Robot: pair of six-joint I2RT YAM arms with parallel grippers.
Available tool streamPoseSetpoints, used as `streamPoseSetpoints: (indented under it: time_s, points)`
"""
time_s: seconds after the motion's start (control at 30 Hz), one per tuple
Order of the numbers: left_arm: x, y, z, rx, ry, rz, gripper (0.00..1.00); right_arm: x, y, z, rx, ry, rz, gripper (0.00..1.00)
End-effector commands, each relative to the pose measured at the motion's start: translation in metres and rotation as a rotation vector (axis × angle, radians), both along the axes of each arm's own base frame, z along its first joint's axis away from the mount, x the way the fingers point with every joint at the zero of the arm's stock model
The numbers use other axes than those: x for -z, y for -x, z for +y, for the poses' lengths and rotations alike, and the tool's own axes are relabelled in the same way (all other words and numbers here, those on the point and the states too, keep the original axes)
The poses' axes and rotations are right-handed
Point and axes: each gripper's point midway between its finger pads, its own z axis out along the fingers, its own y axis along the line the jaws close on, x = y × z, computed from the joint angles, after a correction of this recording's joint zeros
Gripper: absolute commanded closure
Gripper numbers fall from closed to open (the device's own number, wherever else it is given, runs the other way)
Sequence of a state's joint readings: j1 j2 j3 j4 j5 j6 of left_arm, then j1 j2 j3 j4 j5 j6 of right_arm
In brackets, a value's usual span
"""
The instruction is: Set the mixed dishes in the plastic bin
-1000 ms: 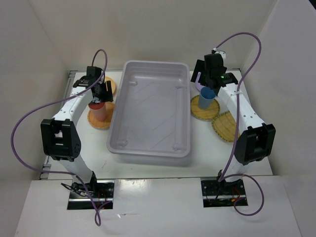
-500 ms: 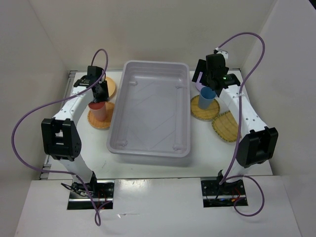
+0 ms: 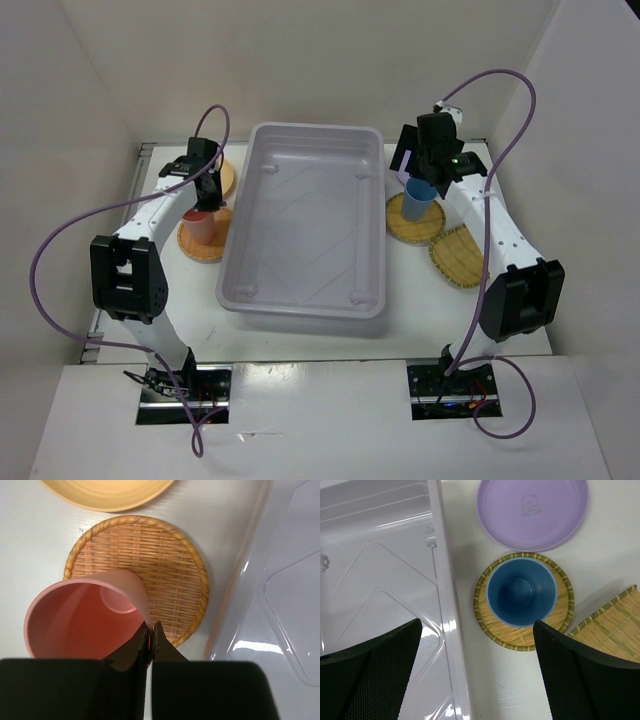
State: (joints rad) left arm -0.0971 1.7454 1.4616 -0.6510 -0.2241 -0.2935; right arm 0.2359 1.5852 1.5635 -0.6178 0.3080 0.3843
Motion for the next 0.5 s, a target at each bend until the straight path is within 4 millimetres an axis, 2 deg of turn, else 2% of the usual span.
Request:
streamPoseSetpoints:
  time_s: [0.0, 0.17, 0.2, 0.27, 0.3, 0.33, 0.4, 0.43, 0.47]
  points:
    - [-0.004, 0.006, 0.008, -0.039, -0.047, 0.012, 1.00, -0.020, 0.010, -0.005, 0.022, 0.002, -0.048, 0.04]
    - [-0.063, 0.012, 0.012, -0.051, -0.099, -0.065, 1.00, -0.008, 0.012, -0.004, 0.012, 0.000, -0.024, 0.04]
    - [-0.085, 0.007, 0.006, -0.041, -0.091, -0.113, 1.00, -0.005, 0.012, -0.003, 0.012, 0.001, -0.022, 0.04]
    - [-0.112, 0.011, 0.004, -0.012, -0.085, -0.143, 1.00, -0.001, 0.012, -0.002, 0.003, -0.005, -0.018, 0.04]
    - [-0.123, 0.011, -0.003, 0.007, -0.072, -0.160, 1.00, 0.008, 0.011, -0.002, 0.003, 0.000, 0.003, 0.04]
    - [-0.150, 0.013, -0.008, 0.017, -0.063, -0.207, 1.00, 0.008, 0.012, -0.002, -0.002, 0.008, 0.004, 0.04]
    - [-0.169, 0.013, -0.021, 0.079, -0.028, -0.226, 1.00, 0.017, 0.011, -0.005, -0.009, 0.017, 0.027, 0.04]
    - [-0.172, 0.017, -0.039, 0.133, -0.001, -0.210, 1.00, 0.021, 0.010, -0.005, -0.018, 0.032, 0.039, 0.04]
    - [-0.197, 0.017, -0.051, 0.181, 0.029, -0.267, 1.00, 0.022, 0.010, -0.008, -0.017, 0.024, 0.041, 0.04]
